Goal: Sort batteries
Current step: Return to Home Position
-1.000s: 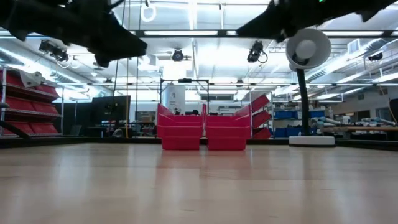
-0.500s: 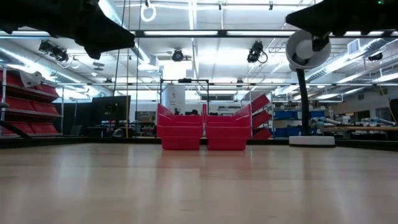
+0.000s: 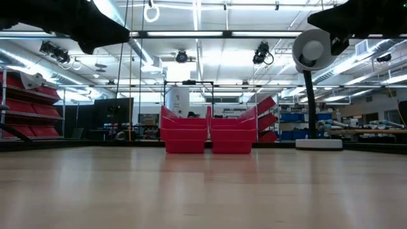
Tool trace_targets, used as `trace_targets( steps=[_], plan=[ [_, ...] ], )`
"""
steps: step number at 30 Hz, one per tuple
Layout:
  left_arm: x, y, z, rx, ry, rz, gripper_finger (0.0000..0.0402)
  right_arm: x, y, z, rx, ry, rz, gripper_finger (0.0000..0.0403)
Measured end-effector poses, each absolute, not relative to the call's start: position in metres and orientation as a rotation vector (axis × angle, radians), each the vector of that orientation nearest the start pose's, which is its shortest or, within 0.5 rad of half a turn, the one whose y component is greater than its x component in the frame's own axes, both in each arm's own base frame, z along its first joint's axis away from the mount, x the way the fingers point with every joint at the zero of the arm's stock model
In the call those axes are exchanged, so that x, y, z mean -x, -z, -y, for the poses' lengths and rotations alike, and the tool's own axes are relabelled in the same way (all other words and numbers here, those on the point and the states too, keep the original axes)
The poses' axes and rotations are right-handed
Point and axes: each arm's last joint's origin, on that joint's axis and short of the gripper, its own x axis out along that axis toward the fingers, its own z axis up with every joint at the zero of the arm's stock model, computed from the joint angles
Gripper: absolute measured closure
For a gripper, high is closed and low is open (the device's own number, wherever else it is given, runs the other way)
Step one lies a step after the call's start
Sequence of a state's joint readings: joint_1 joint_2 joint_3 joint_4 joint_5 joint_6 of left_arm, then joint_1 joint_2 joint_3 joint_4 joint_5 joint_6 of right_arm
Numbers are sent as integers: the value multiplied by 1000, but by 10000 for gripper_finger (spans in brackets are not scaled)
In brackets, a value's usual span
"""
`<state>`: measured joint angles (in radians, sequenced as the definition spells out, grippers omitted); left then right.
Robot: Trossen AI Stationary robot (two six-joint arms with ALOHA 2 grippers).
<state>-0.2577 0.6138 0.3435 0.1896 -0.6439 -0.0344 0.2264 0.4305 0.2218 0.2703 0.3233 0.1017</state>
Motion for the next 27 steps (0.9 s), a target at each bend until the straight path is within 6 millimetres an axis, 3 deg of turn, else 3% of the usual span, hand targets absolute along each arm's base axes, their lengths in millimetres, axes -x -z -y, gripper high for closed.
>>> trace_targets(
  steps=[5,11,23,27],
  plan=[
    [-128,-245,14,-3,-445,-56,239,-123,-230,-19,-106,89,86,403],
    [-116,-245,12,0,-394,-31,239,-120,-233,-18,-72,90,113,403],
    [-118,-181,17,1,-237,120,239,-100,-237,-15,-55,59,159,403],
    [-118,-180,18,-8,-199,107,245,-96,-234,-14,-82,43,139,403]
  ],
)
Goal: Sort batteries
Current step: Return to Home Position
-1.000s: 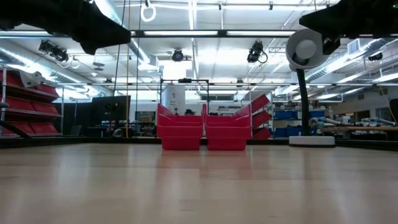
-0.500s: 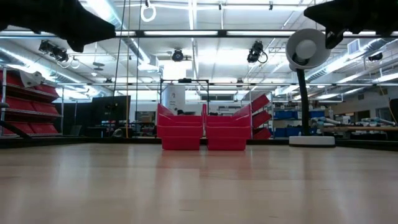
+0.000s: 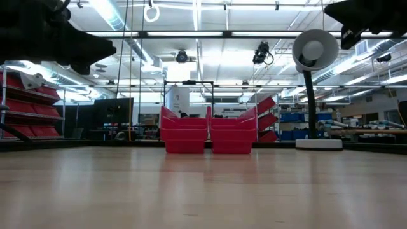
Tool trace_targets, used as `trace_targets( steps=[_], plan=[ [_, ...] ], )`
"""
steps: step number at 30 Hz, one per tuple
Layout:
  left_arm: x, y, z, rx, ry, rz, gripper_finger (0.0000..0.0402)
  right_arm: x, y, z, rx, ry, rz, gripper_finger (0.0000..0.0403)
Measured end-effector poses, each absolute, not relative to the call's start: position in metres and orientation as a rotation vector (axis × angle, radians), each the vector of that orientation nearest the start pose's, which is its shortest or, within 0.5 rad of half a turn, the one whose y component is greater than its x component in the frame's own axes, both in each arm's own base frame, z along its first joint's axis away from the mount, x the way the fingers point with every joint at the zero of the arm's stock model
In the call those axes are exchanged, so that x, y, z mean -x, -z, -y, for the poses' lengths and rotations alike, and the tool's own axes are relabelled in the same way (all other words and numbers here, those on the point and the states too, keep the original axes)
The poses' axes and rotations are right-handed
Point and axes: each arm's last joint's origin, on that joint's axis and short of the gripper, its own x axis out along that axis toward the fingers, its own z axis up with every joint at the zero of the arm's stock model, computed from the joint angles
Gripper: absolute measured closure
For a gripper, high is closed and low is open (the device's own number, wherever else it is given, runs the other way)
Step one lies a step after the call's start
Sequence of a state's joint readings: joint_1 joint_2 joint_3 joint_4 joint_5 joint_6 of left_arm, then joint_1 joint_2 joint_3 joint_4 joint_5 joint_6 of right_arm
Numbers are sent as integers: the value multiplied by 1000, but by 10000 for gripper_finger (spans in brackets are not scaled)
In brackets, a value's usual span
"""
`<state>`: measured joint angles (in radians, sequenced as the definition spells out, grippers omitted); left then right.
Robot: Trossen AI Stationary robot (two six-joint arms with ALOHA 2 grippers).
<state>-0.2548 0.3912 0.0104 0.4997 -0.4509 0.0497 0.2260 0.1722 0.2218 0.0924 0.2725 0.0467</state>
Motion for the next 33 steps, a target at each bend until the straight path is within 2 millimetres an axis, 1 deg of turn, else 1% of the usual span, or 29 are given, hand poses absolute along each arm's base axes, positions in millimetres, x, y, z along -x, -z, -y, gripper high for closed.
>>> trace_targets(
  steps=[4,10,14,17,20,24,28,33],
  plan=[
    [-118,-181,18,-10,-176,120,261,-94,-232,-14,-79,36,119,403],
    [-119,-183,13,14,-223,118,288,-93,-232,-14,-104,14,120,403],
    [-120,-190,11,27,-233,80,307,-89,-234,-14,-108,2,148,403],
    [-121,-199,10,24,-236,54,316,-84,-235,-13,-98,2,163,403],
    [-121,-210,10,42,-236,58,320,-79,-232,-11,-97,5,156,403],
    [-117,-218,10,75,-232,53,321,-77,-229,-11,-124,2,130,403],
    [-110,-217,10,113,-213,21,321,-77,-227,-11,-138,-17,113,403],
    [-100,-222,12,138,-168,86,321,-78,-227,-12,-156,-20,143,403]
  ],
)
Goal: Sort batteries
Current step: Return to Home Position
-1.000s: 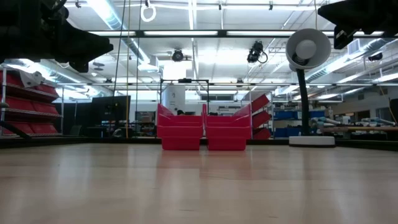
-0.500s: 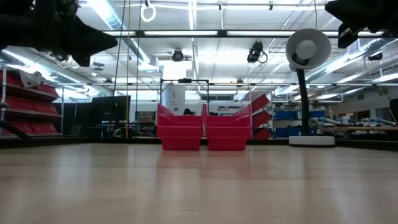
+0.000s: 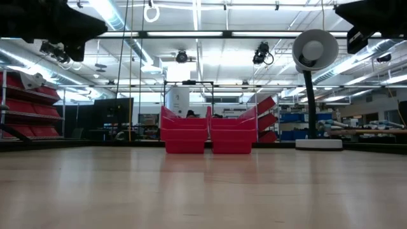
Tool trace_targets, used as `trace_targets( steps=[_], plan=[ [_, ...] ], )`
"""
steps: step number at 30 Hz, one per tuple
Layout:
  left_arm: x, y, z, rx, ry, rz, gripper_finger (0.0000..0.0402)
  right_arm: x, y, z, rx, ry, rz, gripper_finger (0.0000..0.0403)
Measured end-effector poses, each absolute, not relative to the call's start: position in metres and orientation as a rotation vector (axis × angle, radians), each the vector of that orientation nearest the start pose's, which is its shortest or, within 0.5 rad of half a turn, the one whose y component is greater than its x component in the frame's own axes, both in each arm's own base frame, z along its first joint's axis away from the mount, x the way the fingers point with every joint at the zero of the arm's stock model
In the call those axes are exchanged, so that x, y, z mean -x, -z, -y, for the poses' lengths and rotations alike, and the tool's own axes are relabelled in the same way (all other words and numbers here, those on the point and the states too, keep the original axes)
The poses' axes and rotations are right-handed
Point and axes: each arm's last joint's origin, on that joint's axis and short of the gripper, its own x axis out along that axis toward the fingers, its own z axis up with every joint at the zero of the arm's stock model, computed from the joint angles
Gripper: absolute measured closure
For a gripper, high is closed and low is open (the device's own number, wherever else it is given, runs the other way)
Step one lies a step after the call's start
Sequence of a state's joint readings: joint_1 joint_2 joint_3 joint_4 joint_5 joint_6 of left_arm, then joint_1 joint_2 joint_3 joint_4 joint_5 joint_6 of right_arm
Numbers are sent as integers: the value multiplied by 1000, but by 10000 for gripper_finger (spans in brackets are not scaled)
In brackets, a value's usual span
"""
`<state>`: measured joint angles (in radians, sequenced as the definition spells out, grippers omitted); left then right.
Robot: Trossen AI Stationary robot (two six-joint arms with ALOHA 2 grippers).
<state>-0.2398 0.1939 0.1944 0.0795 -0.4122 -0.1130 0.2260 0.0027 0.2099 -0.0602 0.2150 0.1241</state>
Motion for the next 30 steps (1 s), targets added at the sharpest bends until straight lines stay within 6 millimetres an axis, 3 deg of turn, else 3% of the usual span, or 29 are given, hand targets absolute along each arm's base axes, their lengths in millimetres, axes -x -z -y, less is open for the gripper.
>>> trace_targets(
  steps=[7,16,26,30],
  plan=[
    [-88,-222,12,113,-143,104,321,-86,-213,-14,-165,-31,236,403],
    [-88,-217,13,98,-98,67,321,-92,-192,-15,-166,-21,186,403],
    [-99,-175,16,89,-93,91,321,-96,-179,-11,-185,36,145,403],
    [-99,-174,18,105,-43,69,321,-96,-175,-11,-180,45,111,403]
  ],
)
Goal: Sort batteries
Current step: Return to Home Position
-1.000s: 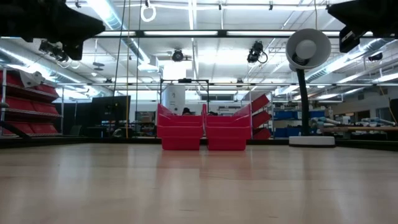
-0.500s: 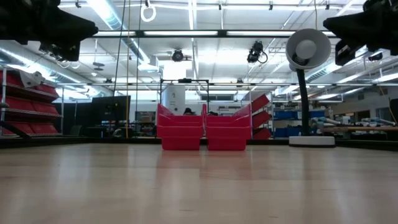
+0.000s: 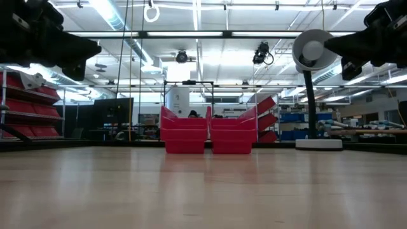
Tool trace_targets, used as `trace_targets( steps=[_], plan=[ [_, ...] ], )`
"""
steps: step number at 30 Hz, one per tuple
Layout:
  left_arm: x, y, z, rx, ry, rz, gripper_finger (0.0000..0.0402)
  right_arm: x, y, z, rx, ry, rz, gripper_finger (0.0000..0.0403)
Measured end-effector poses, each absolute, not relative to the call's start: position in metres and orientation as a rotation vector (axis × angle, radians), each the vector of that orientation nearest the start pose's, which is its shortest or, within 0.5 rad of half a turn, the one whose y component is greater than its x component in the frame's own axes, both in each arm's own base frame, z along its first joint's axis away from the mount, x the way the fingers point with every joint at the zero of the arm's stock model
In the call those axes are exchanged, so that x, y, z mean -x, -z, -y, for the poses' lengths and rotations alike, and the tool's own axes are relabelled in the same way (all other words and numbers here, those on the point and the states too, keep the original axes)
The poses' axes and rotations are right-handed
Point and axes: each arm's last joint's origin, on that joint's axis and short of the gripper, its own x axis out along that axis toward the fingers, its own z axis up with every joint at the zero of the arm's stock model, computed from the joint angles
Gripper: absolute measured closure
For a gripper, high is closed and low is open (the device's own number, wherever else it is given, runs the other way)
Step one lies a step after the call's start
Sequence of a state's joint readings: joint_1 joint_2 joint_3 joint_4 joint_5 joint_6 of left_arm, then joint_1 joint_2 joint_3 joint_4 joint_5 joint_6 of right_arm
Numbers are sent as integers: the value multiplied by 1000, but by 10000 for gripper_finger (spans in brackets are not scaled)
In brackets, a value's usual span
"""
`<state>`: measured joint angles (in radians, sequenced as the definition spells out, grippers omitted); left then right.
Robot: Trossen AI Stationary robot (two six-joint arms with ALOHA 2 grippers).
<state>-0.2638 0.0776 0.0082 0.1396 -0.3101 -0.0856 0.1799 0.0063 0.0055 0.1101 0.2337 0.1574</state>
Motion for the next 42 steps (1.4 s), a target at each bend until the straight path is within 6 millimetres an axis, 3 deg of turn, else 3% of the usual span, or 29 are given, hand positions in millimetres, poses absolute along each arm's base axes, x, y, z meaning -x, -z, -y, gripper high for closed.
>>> trace_targets(
  steps=[9,14,18,26,42],
  plan=[
    [-99,-173,19,56,-5,65,321,-96,-177,-11,-183,41,123,403],
    [-99,-173,21,20,60,66,321,-96,-171,-7,-158,179,74,403],
    [-99,-173,22,-6,100,59,322,-97,-170,-9,-118,97,54,403],
    [-100,-164,16,-1,11,-24,322,-97,-169,-11,-79,44,45,403],
    [-100,-171,13,24,-53,40,322,-97,-169,-11,1,38,42,403]
  ],
)
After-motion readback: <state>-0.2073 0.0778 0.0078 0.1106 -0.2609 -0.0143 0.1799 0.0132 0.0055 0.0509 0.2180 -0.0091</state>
